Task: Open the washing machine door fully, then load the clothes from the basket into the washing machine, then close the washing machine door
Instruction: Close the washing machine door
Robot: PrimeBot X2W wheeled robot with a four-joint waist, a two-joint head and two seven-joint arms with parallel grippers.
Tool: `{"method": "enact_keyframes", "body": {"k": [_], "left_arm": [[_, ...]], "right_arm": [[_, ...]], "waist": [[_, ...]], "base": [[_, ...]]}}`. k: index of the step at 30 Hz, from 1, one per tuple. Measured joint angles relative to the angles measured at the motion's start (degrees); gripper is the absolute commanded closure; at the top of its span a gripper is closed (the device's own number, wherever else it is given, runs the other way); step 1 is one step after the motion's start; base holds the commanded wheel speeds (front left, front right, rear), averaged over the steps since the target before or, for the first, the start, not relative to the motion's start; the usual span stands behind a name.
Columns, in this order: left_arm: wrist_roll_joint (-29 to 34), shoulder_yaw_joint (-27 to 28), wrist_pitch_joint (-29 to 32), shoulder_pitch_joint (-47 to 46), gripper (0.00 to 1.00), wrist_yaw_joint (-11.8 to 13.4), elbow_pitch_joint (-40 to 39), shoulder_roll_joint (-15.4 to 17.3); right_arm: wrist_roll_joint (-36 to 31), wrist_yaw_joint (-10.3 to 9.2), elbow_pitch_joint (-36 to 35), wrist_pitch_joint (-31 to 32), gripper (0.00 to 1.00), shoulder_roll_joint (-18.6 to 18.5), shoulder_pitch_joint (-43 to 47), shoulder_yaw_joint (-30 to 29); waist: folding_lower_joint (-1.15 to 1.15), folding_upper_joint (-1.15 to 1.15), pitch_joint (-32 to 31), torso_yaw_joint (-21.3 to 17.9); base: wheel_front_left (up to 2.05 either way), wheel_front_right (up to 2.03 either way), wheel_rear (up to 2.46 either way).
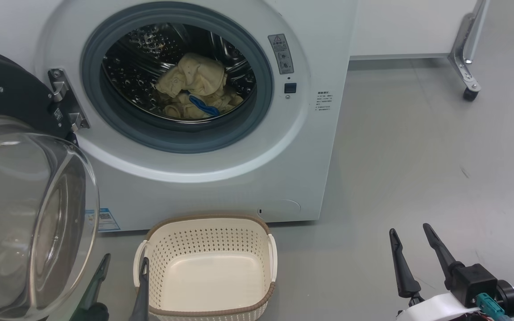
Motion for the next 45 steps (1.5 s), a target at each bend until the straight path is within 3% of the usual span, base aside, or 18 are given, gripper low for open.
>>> {"method": "enact_keyframes", "body": {"k": [12, 35, 45], "left_arm": [[1.1, -0.6, 0.0, -0.1, 0.00, 0.0, -1.5, 0.0], [1.0, -0.2, 0.0, 0.0, 0.00, 0.3, -2.3, -0.5], [0.5, 1.2, 0.0, 0.1, 0.00, 0.6, -2.3, -0.4]], "right_arm": [[0.0, 0.03, -0.7, 0.0, 0.00, -0.5, 0.2, -0.3], [0.0, 0.02, -0.6, 0.0, 0.00, -0.7, 1.3, 0.0], [-0.5, 0.53, 0.3, 0.0, 0.00, -0.3, 1.3, 1.8]], "waist": [[0.00, 0.00, 0.2, 5.5], [0.00, 0.00, 0.7, 23.5], [0.00, 0.00, -0.1, 26.1]], "base": [[0.00, 0.00, 0.00], [0.00, 0.00, 0.00], [0.00, 0.00, 0.00]]}}
